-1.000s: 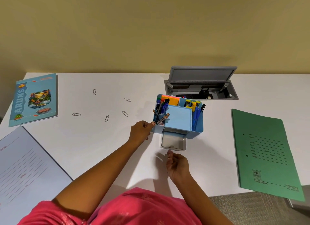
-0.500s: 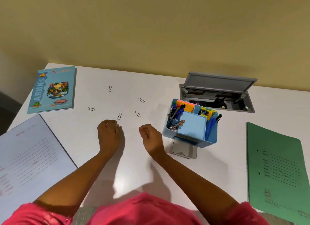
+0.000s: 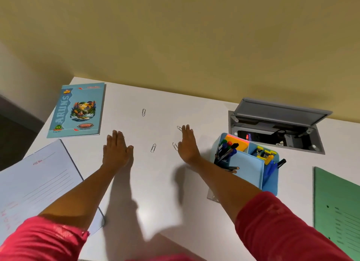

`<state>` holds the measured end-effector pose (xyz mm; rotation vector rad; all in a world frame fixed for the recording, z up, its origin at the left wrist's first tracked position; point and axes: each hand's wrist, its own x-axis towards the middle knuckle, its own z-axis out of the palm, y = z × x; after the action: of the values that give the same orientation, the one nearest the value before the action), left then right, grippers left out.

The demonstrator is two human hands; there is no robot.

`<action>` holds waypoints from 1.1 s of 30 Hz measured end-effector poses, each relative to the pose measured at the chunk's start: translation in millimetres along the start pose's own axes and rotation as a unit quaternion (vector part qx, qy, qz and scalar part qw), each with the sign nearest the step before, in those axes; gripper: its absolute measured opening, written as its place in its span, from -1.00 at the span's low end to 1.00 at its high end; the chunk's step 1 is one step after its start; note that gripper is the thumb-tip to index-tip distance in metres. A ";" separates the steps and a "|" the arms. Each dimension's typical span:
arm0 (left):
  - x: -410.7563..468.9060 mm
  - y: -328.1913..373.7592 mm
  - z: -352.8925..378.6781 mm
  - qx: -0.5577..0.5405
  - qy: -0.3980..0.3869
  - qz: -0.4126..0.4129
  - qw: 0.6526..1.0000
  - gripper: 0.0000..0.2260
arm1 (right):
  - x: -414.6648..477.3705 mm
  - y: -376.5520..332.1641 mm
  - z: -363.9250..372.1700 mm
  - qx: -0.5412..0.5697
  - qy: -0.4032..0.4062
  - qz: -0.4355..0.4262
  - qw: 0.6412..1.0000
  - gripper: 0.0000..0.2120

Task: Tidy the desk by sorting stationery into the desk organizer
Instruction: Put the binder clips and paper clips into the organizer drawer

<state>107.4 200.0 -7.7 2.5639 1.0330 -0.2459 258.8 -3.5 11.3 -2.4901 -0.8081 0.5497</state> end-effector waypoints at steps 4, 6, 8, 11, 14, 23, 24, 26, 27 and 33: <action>-1.2 8.4 13.9 -0.014 -0.004 0.037 0.999 -0.36 | 11.8 -6.2 10.1 0.010 -0.049 0.010 0.999 -0.43; -9.3 15.8 23.8 -0.004 -0.004 0.077 0.997 -0.36 | 13.2 -11.5 16.4 0.014 -0.046 -0.015 0.999 -0.44; -18.2 27.9 31.5 -0.013 -0.011 0.145 0.989 -0.38 | 9.0 -16.8 25.1 0.030 -0.034 -0.051 0.998 -0.47; -21.1 47.0 37.8 -0.060 0.010 0.209 0.976 -0.51 | 1.1 -13.9 42.0 0.036 -0.024 -0.097 0.994 -0.45; -2.1 56.9 32.9 -0.056 0.065 0.191 0.978 -0.53 | -3.6 -10.3 47.1 0.036 -0.023 -0.114 0.993 -0.47; 86.4 91.9 -10.1 0.029 0.013 0.124 0.992 -0.47 | -5.7 -1.0 46.2 0.021 -0.044 -0.168 0.985 -0.44; 90.4 92.5 -8.0 0.034 -0.009 0.117 0.993 -0.46 | -5.5 -0.6 45.4 0.024 -0.049 -0.168 0.984 -0.44; 88.7 94.7 -2.4 0.026 -0.046 0.101 0.993 -0.44 | -5.4 0.8 44.0 0.032 -0.055 -0.171 0.983 -0.44; 83.7 95.2 2.0 0.019 -0.053 0.098 0.994 -0.43 | -5.6 1.4 43.5 0.037 -0.057 -0.172 0.983 -0.45; 22.8 85.0 29.3 -0.011 -0.011 0.162 0.987 -0.46 | -10.6 0.9 49.9 0.024 -0.043 -0.174 0.983 -0.46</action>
<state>182.2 146.3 -18.5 2.6522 0.5921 -0.1735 226.4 4.3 -27.4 -2.2226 -1.2177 0.5460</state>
